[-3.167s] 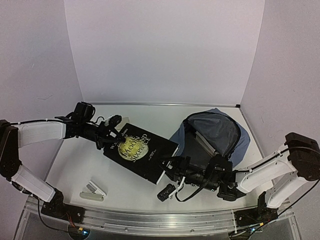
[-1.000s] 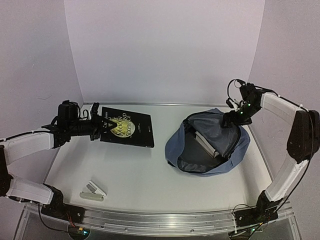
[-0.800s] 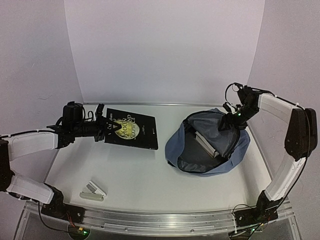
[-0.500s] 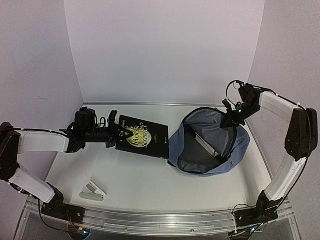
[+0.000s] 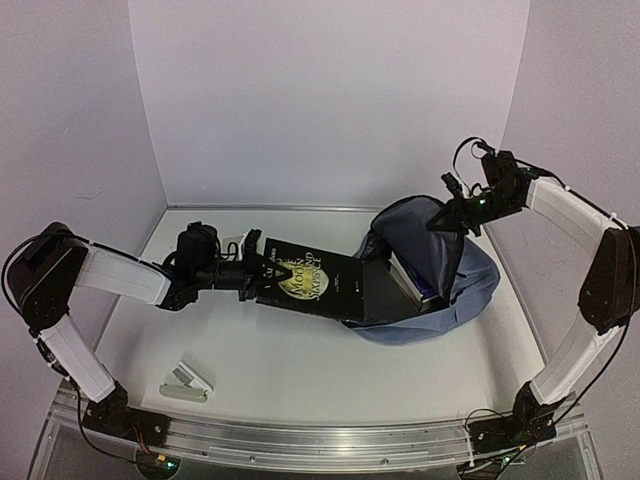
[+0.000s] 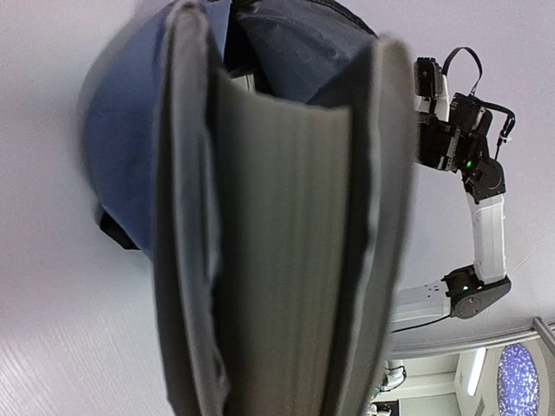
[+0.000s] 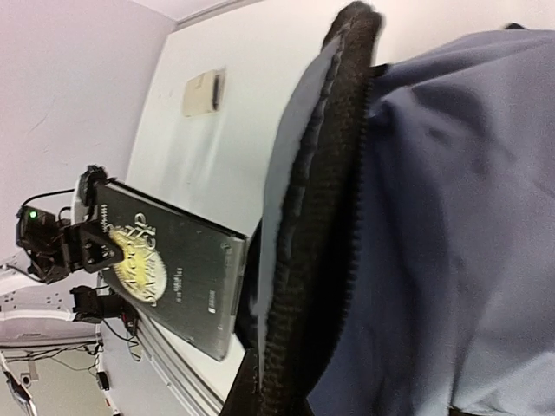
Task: Pack the student bag
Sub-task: Place the stationery in the student bag.
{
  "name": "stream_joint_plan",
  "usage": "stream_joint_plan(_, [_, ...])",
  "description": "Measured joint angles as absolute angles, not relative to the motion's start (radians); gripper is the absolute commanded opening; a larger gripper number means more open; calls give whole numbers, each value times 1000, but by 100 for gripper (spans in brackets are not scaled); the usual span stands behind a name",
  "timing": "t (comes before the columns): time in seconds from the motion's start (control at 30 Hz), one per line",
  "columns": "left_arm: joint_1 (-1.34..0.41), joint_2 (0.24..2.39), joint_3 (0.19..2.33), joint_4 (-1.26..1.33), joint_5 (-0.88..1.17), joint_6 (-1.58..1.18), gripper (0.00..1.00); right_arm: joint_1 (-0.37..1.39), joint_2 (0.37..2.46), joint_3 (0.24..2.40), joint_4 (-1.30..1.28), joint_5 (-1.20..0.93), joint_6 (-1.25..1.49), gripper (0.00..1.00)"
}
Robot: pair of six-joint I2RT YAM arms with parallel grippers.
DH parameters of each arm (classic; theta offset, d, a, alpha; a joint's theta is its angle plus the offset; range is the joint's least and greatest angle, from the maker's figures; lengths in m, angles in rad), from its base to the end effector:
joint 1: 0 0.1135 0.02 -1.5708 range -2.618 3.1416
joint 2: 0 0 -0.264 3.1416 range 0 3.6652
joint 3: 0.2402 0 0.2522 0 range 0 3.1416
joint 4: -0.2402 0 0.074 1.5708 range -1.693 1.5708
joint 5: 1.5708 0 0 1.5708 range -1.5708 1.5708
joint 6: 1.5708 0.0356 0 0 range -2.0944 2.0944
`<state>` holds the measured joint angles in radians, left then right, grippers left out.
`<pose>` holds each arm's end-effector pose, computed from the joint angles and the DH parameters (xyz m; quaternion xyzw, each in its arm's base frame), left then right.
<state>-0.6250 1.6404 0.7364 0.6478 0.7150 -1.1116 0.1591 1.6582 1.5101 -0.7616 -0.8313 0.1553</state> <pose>0.2577 -0.2147 0.1959 0.0289 0.7713 -0.6158 0.1584 0.3457 0.0821 0.3223 -0.1327 0.8651 0.4237 0.2335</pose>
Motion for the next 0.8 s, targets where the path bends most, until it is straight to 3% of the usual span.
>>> stream_joint_plan(0.37, [-706,1908,910,886,756,-1273,0,263,1578,1478,-678,-835,208,0])
stream_joint_plan(0.8, [-743,2052,1077,927,755,-1339,0,302,1505,1397,-642,-837,220,0])
